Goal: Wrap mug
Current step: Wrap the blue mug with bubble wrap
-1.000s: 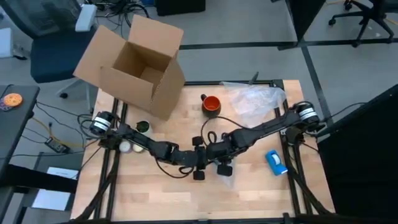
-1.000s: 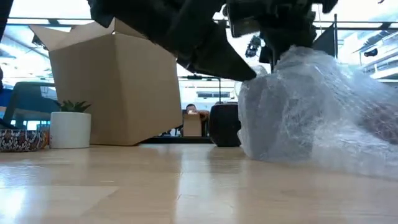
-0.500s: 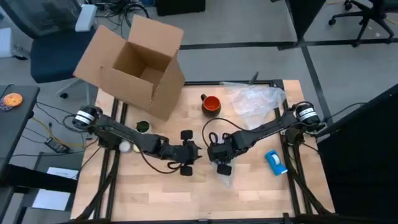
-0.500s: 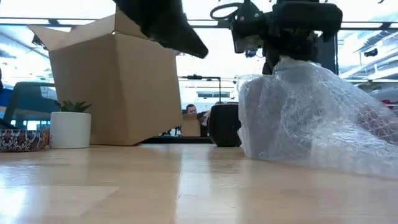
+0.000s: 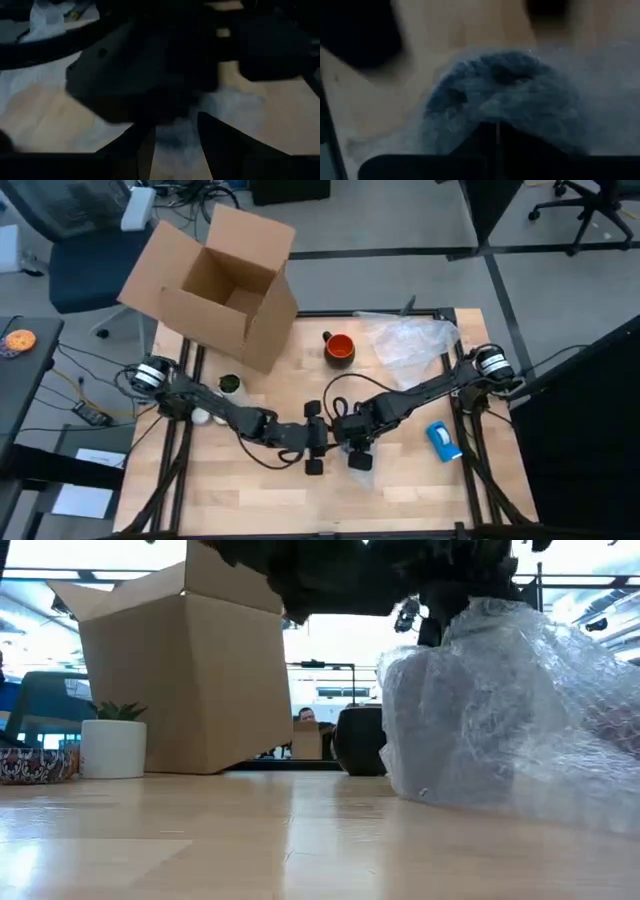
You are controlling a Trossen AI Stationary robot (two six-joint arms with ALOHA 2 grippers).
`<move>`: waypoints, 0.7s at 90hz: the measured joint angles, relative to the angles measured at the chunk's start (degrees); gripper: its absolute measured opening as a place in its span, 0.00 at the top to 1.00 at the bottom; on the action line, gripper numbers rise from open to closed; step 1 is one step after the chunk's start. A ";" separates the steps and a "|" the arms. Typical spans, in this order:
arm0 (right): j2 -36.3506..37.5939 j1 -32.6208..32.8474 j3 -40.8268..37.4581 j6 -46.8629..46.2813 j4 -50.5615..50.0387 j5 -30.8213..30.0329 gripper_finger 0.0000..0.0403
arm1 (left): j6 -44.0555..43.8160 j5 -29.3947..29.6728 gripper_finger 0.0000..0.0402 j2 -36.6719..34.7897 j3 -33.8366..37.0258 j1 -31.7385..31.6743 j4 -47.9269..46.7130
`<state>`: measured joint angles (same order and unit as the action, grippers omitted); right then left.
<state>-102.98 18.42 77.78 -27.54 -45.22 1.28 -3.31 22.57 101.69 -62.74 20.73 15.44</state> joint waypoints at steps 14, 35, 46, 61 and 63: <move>0.00 0.81 0.00 -0.75 0.10 -1.51 1.00 | 1.63 -0.07 0.68 2.18 -0.04 -0.18 3.63; 0.48 2.41 0.00 -5.61 0.07 -3.43 1.00 | 1.57 0.04 0.68 6.05 -0.04 -0.63 4.87; 1.50 3.75 0.00 -7.15 -0.04 -5.87 1.00 | 1.58 -0.26 0.68 7.31 -0.07 -0.59 6.07; 4.68 5.59 0.00 -10.05 -0.91 -8.52 1.00 | 1.74 -0.35 0.68 7.39 -0.11 -0.59 6.03; 5.22 5.86 0.00 -10.42 -0.86 -9.22 1.00 | 1.88 -0.35 0.68 7.39 -0.11 -0.59 6.05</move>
<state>-97.76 24.28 77.78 -37.96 -46.09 -7.94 -1.43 22.22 109.08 -62.85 20.14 21.50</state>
